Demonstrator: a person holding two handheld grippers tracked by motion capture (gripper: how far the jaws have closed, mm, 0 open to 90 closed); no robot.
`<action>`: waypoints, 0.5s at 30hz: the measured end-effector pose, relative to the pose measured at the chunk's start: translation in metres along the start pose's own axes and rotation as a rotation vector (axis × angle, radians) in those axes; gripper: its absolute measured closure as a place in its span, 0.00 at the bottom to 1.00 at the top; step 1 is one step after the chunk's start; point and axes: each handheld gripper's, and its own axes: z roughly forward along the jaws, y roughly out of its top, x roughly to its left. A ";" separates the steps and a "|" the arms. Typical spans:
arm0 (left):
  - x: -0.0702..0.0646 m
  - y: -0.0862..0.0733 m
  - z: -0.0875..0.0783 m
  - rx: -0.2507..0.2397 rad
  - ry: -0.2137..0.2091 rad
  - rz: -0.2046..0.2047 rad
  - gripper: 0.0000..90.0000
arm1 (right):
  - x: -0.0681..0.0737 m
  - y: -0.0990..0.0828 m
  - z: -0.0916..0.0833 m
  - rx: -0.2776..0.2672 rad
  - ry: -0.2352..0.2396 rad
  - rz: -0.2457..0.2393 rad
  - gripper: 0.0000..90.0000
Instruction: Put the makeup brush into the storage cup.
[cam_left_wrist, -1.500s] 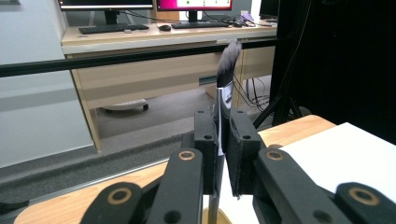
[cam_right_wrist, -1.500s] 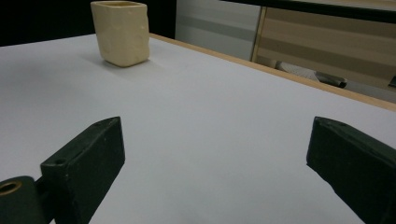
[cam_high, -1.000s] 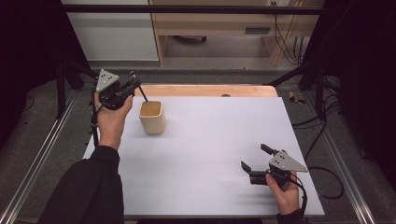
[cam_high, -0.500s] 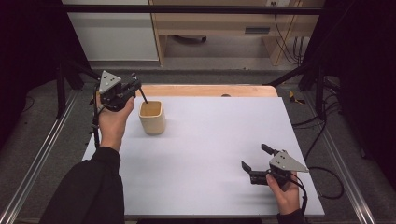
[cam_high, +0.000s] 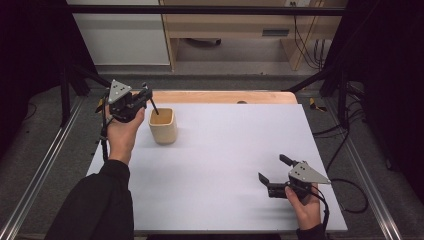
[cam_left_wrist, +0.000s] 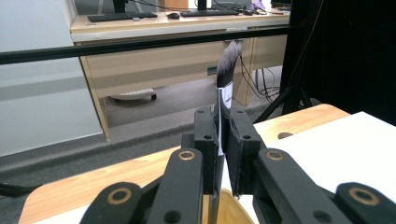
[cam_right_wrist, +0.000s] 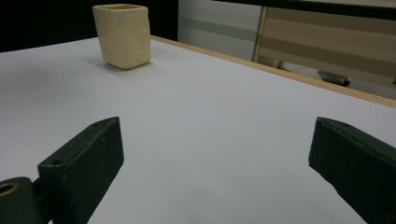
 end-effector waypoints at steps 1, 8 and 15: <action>0.000 -0.001 0.001 0.003 -0.001 0.001 0.93 | 0.000 0.000 0.000 -0.001 0.000 0.000 0.04; -0.002 -0.004 0.006 0.017 -0.008 -0.003 0.93 | 0.000 0.000 0.000 -0.001 0.000 0.000 0.04; -0.004 -0.006 0.008 0.026 -0.011 0.001 0.93 | -0.001 -0.001 0.000 0.004 -0.009 0.001 0.04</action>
